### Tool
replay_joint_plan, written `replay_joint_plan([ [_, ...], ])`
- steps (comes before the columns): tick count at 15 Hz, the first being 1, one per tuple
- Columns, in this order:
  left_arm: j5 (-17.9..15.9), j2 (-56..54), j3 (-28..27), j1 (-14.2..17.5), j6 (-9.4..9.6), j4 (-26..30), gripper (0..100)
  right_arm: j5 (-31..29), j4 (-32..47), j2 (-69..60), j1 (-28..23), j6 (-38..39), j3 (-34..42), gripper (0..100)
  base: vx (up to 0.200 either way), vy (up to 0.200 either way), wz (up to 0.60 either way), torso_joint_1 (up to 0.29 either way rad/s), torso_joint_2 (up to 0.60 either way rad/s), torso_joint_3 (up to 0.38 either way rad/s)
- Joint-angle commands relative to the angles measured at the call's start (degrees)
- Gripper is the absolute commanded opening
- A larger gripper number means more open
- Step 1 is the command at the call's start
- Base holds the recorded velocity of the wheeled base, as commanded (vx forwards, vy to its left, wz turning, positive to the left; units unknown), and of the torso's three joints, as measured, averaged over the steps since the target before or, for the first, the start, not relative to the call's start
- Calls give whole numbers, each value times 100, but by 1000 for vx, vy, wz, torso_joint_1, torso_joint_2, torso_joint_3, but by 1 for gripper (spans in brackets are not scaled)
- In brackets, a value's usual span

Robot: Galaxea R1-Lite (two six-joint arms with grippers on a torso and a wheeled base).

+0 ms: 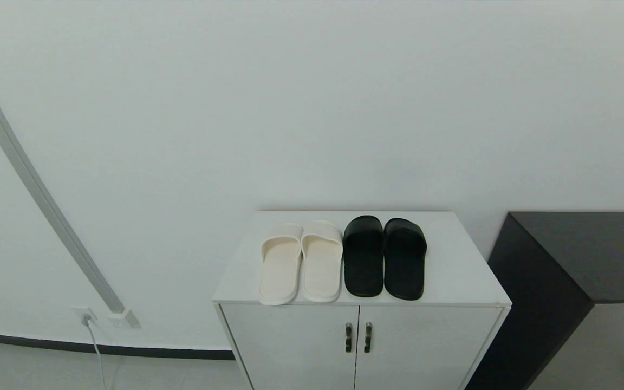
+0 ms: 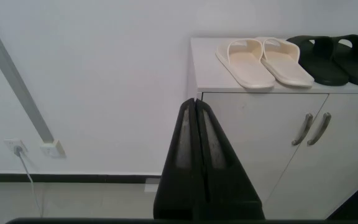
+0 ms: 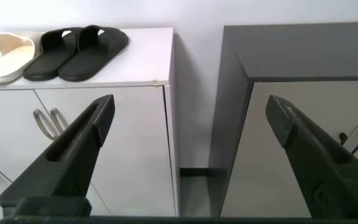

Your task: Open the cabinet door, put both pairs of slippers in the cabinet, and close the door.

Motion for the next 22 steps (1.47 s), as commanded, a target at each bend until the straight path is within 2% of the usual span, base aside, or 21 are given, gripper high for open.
replay_joint_plan([
  [1, 3, 6, 0, 1, -2, -1, 0, 0, -1, 107, -2, -11, -4, 100, 0, 0, 0, 0, 0, 0],
  [5, 3, 6, 0, 1, -2, -1, 0, -53, -71, 362, -37, -107, -118, 100, 0, 0, 0, 0, 0, 0],
  [6, 3, 6, 0, 1, -2, -1, 0, -71, 17, 1250, -2, 728, -1217, 100, 0, 0, 0, 0, 0, 0],
  [8, 3, 6, 0, 1, -2, -1, 0, 9, -98, 2278, 33, -64, -575, 100, 0, 0, 0, 0, 0, 0],
  [9, 3, 6, 0, 1, -2, -1, 0, 132, -440, 2577, 77, -37, -408, 100, 0, 0, 0, 0, 0, 0],
  [10, -5, 6, 0, 1, -2, -1, 0, 334, -792, 3113, 147, -11, -338, 100, 0, 0, 0, 0, 0, 0],
  [12, -14, 6, 0, 1, 7, -1, 0, 369, -1205, 3851, 235, -11, -681, 100, 0, 0, 0, 0, 0, 0],
  [15, -14, 6, 0, 1, 7, -1, 0, 343, -1258, 4704, 798, 139, -1190, 100, 0, 0, 0, 0, 0, 0],
  [17, -14, 6, 0, 1, 16, -1, 0, 299, -1425, 5600, 1475, 780, -1533, 100, 0, 0, 0, 0, 0, 0],
  [18, -14, 6, 0, 1, 16, -1, 0, 158, -1776, 5987, 1826, 1061, -1595, 100, 0, 0, 0, 0, 0, 0],
  [21, -14, 6, 0, 1, 16, -1, 0, -888, -2813, 7051, 2872, 1457, -1727, 100, 0, 0, 0, 0, 0, 0],
  [22, -14, 6, 0, 1, 16, -1, 0, -1099, -2954, 7279, 3039, 1536, -1841, 100, 0, 0, 0, 0, 0, 0],
])
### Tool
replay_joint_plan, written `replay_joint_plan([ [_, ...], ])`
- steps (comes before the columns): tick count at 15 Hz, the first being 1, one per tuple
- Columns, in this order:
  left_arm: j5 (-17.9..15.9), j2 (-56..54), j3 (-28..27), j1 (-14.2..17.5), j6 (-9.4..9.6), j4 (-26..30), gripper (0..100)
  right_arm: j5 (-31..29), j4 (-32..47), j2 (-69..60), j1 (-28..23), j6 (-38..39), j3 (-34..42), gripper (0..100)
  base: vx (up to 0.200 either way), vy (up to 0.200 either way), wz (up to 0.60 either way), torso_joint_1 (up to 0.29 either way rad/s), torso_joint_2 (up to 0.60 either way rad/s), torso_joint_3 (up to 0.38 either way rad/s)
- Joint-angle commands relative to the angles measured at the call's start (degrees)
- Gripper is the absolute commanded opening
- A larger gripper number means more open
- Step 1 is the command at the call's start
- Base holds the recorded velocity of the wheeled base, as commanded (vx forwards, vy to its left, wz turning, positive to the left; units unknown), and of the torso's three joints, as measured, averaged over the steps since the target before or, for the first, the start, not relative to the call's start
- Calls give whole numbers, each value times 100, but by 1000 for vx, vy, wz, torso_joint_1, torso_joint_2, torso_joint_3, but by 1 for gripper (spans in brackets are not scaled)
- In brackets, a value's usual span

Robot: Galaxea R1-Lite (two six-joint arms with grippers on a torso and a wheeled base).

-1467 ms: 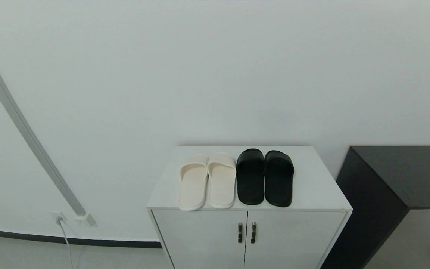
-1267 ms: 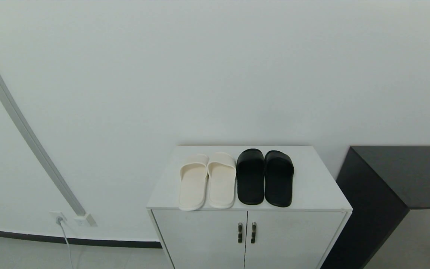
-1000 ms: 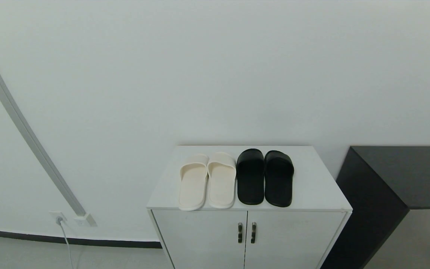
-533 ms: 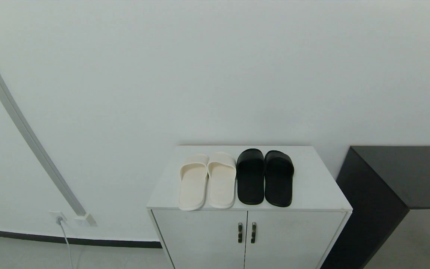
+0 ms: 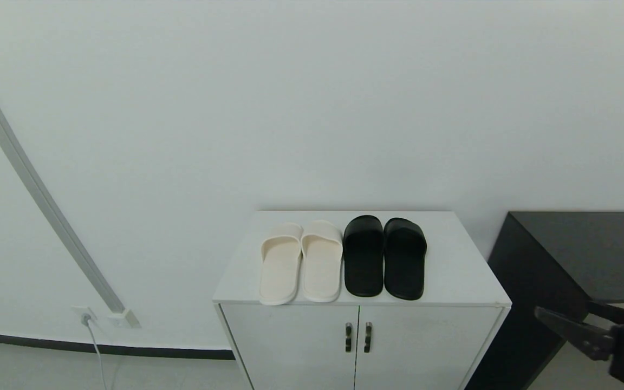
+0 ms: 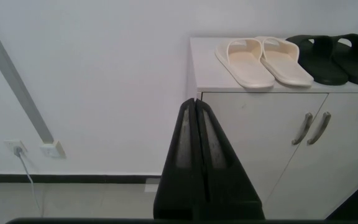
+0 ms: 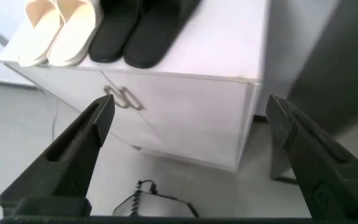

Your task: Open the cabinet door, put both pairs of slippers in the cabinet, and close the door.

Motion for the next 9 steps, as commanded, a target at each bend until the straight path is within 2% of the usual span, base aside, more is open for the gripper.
replay_joint_plan([
  [1, 2, 6, 0, 1, 3, -1, 0, -597, -414, 1226, 740, 261, -394, 100, 0, 0, 0, 0, 0, 0],
  [4, 2, -2, 0, 1, 3, -1, 0, -1186, -414, 1982, 1505, 524, -1194, 100, 0, 0, 0, 0, 0, 0],
  [7, 2, 6, 0, 1, 3, -1, 0, -1783, -423, 2773, 1944, 603, -1950, 100, 0, 0, 0, 0, 0, 0],
  [8, 2, 6, 0, 1, -6, -1, 0, -2451, -423, 3564, 2085, 691, -2794, 100, 0, 0, 0, 0, 0, 0],
  [9, 2, 6, 0, 1, -6, -1, 0, -2565, -423, 3792, 2085, 691, -3005, 100, 0, 0, 0, 0, 0, 0],
])
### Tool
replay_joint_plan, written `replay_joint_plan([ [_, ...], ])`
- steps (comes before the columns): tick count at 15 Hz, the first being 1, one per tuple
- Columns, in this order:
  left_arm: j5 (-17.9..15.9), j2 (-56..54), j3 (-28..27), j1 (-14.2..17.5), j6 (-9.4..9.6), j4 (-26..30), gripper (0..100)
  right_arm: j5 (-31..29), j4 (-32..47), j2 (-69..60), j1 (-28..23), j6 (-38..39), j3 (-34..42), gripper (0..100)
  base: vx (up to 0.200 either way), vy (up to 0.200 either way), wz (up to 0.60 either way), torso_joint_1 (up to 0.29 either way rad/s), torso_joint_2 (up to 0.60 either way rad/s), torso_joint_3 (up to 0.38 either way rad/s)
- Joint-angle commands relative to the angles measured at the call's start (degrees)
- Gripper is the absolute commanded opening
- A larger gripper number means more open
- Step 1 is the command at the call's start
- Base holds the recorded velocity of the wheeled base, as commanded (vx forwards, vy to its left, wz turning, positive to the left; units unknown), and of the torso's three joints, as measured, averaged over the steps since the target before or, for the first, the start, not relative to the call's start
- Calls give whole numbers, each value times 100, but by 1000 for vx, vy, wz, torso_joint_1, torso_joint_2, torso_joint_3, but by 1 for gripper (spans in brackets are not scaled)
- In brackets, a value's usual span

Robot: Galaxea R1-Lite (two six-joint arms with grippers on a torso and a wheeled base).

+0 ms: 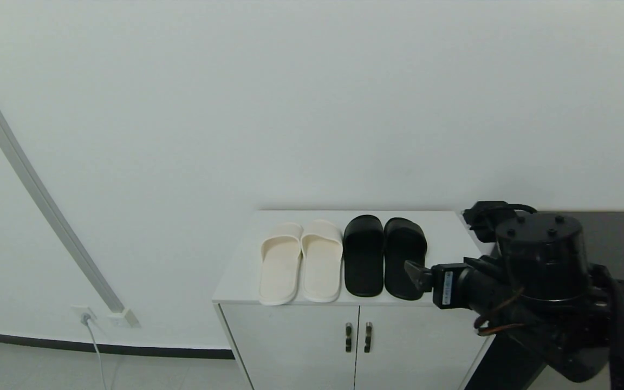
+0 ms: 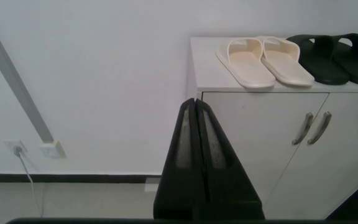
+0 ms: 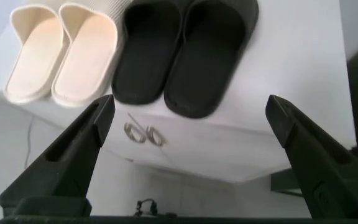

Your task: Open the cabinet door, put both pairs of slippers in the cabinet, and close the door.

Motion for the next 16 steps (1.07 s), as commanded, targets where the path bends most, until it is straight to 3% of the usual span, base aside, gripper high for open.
replay_joint_plan([
  [1, 2, 6, 0, 2, -3, -1, 0, -310, 4, 836, 51, 16, -630, 100, 0, 0, 0, 0, 0, 0],
  [6, -7, 6, -9, 2, 5, 8, 0, -952, -251, 2093, 25, 34, -1439, 100, 0, 0, 0, 0, 0, 0],
  [10, -7, 6, -9, 2, 5, 17, 0, -1040, -787, 2901, -239, -10, -1790, 100, 0, 0, 0, 0, 0, 0],
  [16, -7, 6, -9, 2, 5, 17, 0, -1075, -857, 3719, -485, -151, -2784, 100, 0, 0, 0, 0, 0, 0],
])
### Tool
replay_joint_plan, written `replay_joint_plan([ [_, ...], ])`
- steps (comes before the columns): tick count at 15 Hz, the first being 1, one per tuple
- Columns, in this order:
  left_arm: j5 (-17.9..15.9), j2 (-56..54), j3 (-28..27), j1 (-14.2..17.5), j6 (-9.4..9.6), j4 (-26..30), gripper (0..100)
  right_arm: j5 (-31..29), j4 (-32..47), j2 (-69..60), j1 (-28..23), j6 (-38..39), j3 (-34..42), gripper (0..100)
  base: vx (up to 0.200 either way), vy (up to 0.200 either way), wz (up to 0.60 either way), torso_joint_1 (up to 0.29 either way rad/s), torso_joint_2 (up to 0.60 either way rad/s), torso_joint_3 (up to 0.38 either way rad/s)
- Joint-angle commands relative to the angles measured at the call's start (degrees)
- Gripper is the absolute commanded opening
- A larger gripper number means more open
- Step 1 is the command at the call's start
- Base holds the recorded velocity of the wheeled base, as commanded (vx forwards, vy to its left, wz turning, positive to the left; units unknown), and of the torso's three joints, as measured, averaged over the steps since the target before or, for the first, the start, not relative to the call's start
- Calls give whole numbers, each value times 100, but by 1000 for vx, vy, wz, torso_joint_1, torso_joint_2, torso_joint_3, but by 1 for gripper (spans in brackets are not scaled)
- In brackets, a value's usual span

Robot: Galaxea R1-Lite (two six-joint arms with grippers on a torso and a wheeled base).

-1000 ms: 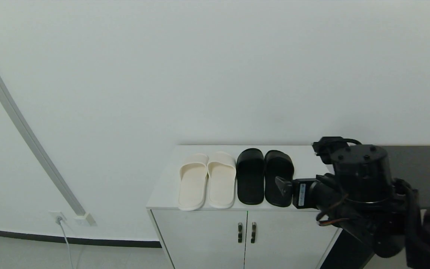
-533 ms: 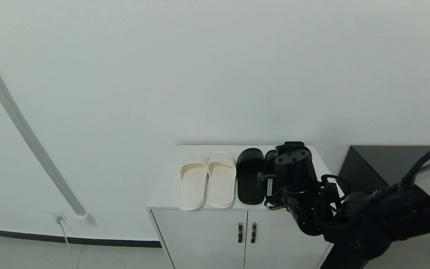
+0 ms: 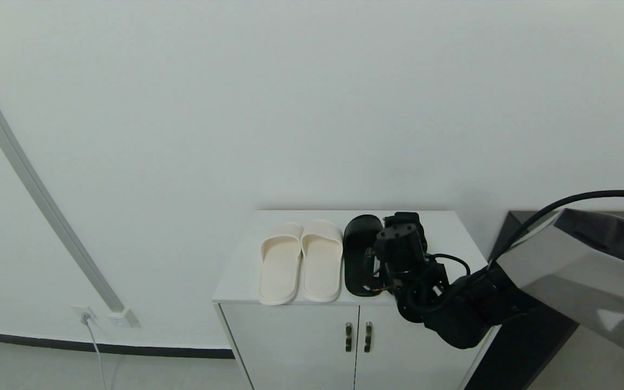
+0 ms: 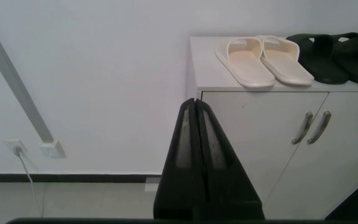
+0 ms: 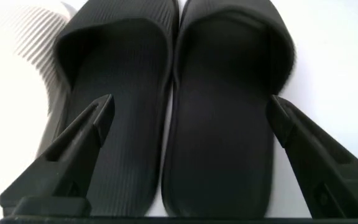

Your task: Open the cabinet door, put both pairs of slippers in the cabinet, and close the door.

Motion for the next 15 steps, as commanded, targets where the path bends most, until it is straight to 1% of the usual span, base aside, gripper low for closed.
replay_joint_plan([
  [1, 1, 6, 1, 1, -4, 2, 0, -7, 0, 511, -156, -106, -479, 100, 0, 0, 0, 0, 0, 0],
  [5, 1, 6, 1, 1, -4, 2, 0, -7, 0, 1135, -464, -361, -1419, 100, 0, 0, 0, 0, 0, 0],
  [6, 1, 6, 1, 1, -4, 2, 0, -7, 0, 1214, -499, -387, -1586, 100, 0, 0, 0, 0, 0, 0],
  [8, 1, 6, 1, 1, -13, 2, 0, -7, 0, 1267, -499, -405, -1692, 100, 0, 0, 0, 0, 0, 0],
  [9, 1, 6, 1, 1, -13, 2, 0, -7, 0, 1267, -499, -405, -1692, 0, 0, 0, 0, 0, 0, 0],
  [15, 1, 6, 1, 1, -13, -7, 0, -16, -9, 1258, -499, -414, -1657, 0, 0, 0, 0, 0, 0, 0],
])
